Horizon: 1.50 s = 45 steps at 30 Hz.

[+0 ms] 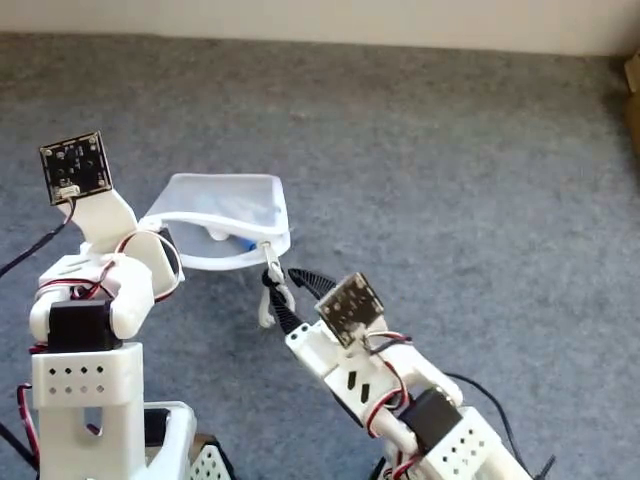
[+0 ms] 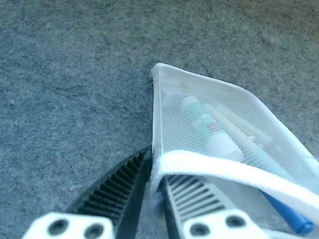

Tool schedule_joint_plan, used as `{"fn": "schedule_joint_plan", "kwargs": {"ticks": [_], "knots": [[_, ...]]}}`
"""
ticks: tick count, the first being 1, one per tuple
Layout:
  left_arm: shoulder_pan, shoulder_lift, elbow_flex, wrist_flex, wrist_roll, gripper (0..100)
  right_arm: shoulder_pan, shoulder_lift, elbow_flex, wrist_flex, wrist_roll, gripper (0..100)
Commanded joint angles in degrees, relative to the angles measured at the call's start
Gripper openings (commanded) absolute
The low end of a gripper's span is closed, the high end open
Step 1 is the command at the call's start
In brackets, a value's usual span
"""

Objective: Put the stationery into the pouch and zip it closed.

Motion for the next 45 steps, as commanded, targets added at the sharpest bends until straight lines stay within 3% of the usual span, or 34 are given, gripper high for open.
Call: {"fn": "schedule_joint_plan", "kwargs": {"ticks": [1,8,23,28,36,39,45], "knots": [[-1.1,-0.4,-0.1,-1.7,0.5,1,0.4,4.1,-5.1,-1.8,-0.6,10.3],[-1.1,-0.4,-0.1,-1.7,0.4,1,0.1,4.7,-4.4,-10.0,-0.6,10.3],[-1.3,-0.4,0.0,-1.4,0.4,1,-0.5,4.7,-4.4,-10.2,-0.6,9.8],[-1.4,-0.4,0.0,-1.3,0.4,1,-0.4,4.7,-4.4,-10.2,-0.2,0.8],[-1.4,-0.4,0.5,-1.7,-0.7,1,0.0,4.3,-5.0,-5.9,2.8,0.5],[-1.0,-0.4,0.5,-1.7,-4.7,7,-0.1,4.3,-5.0,0.0,4.7,0.5],[-0.9,-0.4,-1.2,-3.6,-4.8,25,-0.2,4.2,-7.4,8.0,4.7,0.5]]}}
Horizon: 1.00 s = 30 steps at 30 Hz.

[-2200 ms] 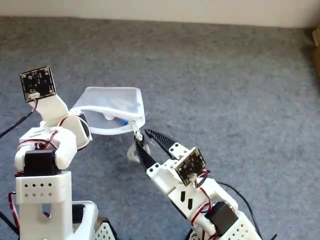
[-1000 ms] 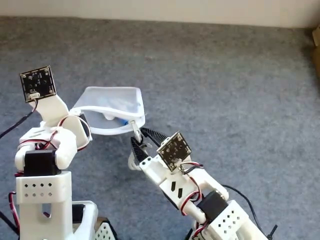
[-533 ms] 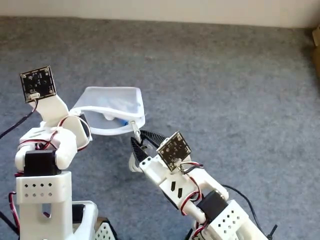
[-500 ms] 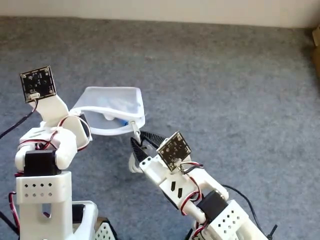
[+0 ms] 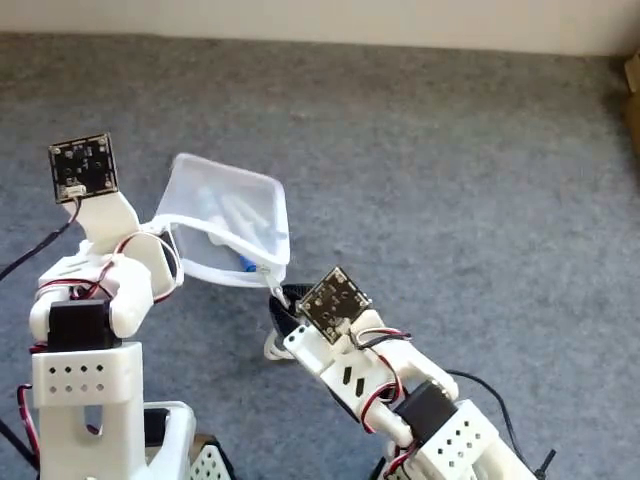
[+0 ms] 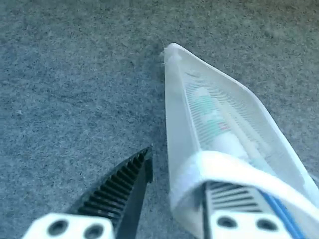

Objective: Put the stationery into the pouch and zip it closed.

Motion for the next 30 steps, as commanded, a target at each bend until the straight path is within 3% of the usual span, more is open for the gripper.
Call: {"fn": "schedule_joint_plan", "kwargs": {"ticks": [1,8,19,26,30], "knots": [[0.1,-0.4,-2.9,-2.8,-0.7,25,-0.2,-0.2,-5.2,5.8,0.8,0.5],[13.8,0.1,-4.5,-8.1,-7.7,25,-0.5,-0.2,-9.9,16.0,3.3,0.5],[34.2,0.1,-1.5,-16.4,-21.2,25,-0.2,-0.2,-10.0,17.0,4.0,0.5],[35.9,-0.3,-2.1,-16.3,-23.4,25,-0.1,-0.2,-10.0,17.0,4.0,0.5],[32.5,-0.4,-2.3,-16.0,-23.4,25,1.1,-0.3,-10.1,17.0,4.0,0.5]]}}
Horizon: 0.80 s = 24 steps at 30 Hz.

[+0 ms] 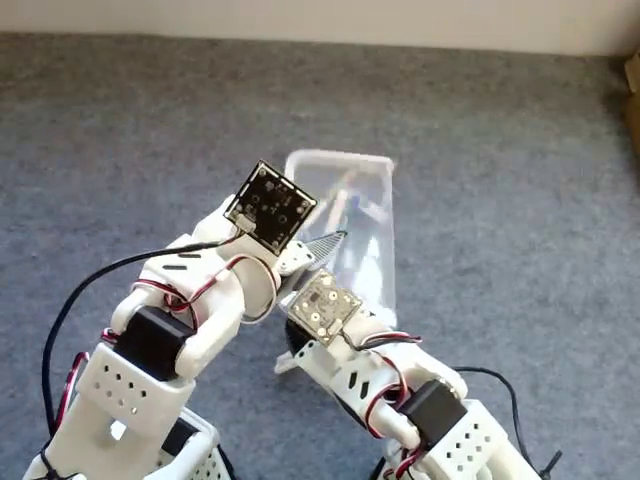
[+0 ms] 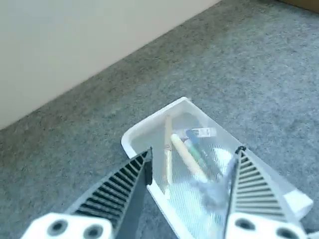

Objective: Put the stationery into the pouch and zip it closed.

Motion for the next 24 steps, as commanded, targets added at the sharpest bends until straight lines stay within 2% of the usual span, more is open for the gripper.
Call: {"fn": "schedule_joint_plan", "kwargs": {"ticks": [1,7,10,16,21,24], "knots": [[-3.7,-0.5,-1.7,-0.8,-0.6,25,2.0,-0.7,-4.1,0.2,0.5,0.5],[-10.6,-0.5,-1.5,0.6,-2.5,25,7.4,-9.8,-8.8,6.4,0.4,0.5],[-10.8,-0.5,-1.5,4.2,-8.0,25,7.5,-15.6,-10.0,8.2,0.4,0.5],[-10.7,-0.5,-1.5,8.4,-13.6,25,7.7,-22.6,-9.8,8.5,0.7,0.5],[-10.5,-0.6,-1.9,11.4,-19.9,26,13.8,-23.4,-10.2,8.4,0.9,0.5],[-8.4,-0.6,-1.9,13.9,-22.7,29,16.6,-23.4,-10.3,8.4,0.9,0.5]]}}
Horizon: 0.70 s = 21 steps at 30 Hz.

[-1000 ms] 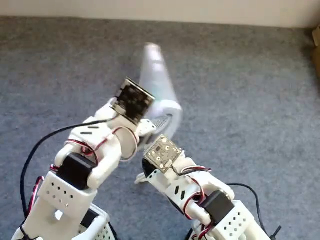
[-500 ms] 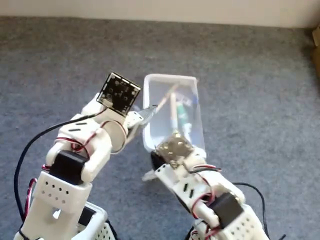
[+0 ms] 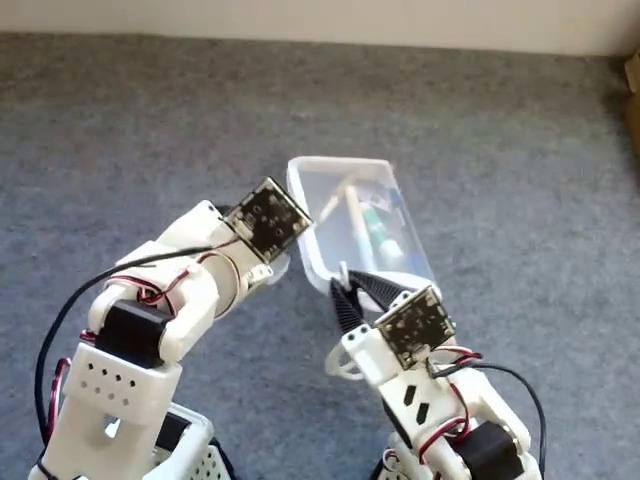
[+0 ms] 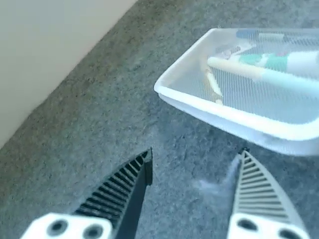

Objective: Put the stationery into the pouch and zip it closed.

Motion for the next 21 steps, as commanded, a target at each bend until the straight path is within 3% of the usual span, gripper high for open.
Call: {"fn": "schedule_joint_plan", "kwargs": {"ticks": [1,16,21], "knots": [[2.3,-0.6,-2.0,2.9,-3.0,29,3.3,-0.9,-4.9,0.0,0.9,0.5],[12.9,-4.6,-0.9,3.1,-8.4,29,3.5,-0.9,-5.0,0.0,1.0,0.5],[13.3,-4.3,4.4,-3.8,-10.7,29,3.4,-0.9,-8.8,2.5,1.0,0.5]]}}
